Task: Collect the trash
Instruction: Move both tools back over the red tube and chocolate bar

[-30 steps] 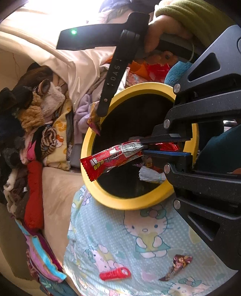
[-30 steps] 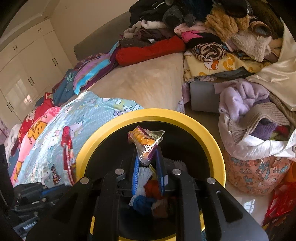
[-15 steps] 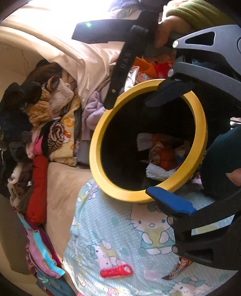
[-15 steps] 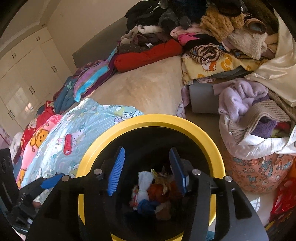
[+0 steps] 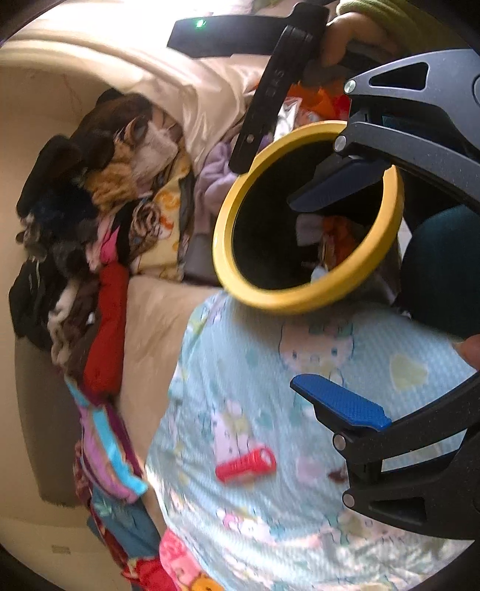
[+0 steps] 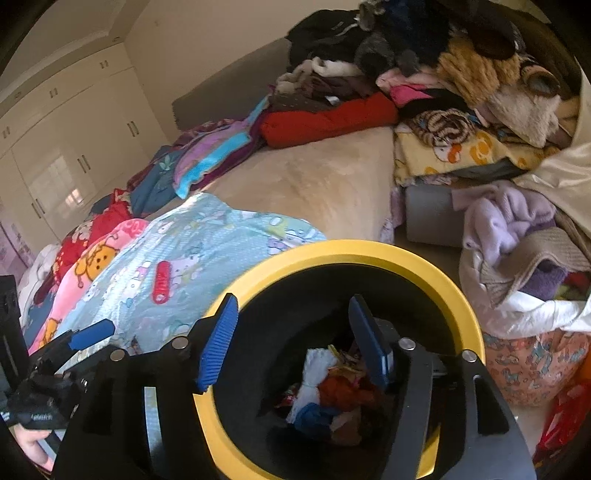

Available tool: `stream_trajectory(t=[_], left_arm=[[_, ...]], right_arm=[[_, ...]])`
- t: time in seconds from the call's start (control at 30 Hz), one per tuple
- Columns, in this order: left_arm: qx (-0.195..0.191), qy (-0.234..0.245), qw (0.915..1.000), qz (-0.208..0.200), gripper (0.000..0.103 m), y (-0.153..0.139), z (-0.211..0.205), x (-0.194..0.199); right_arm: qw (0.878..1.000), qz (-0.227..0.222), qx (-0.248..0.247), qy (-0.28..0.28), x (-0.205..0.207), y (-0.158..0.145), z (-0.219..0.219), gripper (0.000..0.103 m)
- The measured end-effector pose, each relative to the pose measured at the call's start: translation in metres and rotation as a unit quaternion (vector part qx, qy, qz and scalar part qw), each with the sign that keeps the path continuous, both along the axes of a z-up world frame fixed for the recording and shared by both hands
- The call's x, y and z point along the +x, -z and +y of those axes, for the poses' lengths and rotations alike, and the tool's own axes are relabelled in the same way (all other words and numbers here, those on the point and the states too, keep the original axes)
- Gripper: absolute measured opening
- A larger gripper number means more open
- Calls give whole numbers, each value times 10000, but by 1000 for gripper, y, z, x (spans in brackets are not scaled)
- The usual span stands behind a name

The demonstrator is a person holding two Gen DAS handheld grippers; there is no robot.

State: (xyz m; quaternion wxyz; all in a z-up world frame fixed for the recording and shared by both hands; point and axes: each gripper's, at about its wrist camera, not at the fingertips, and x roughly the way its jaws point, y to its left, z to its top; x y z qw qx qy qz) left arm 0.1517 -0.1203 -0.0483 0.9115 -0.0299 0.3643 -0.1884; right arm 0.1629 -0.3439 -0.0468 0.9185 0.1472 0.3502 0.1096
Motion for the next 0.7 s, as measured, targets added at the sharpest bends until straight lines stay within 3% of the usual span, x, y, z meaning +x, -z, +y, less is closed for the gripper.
stream_trajectory(t=[0.07,0.3,0.7], left_arm=[[-12,-145,9999,-8,93,-1,11,0],[-22,-498,9987,-48,92,-2,44,0],[-124,-1128,9935,102,92,8,99,-2]], right_arm=[[9999,-62,-28,-97,0,-3,10,63],[9986,-217,-82,-465,1,-12,46,71],[9950,-257,-244,-938,8,-18,98,74]])
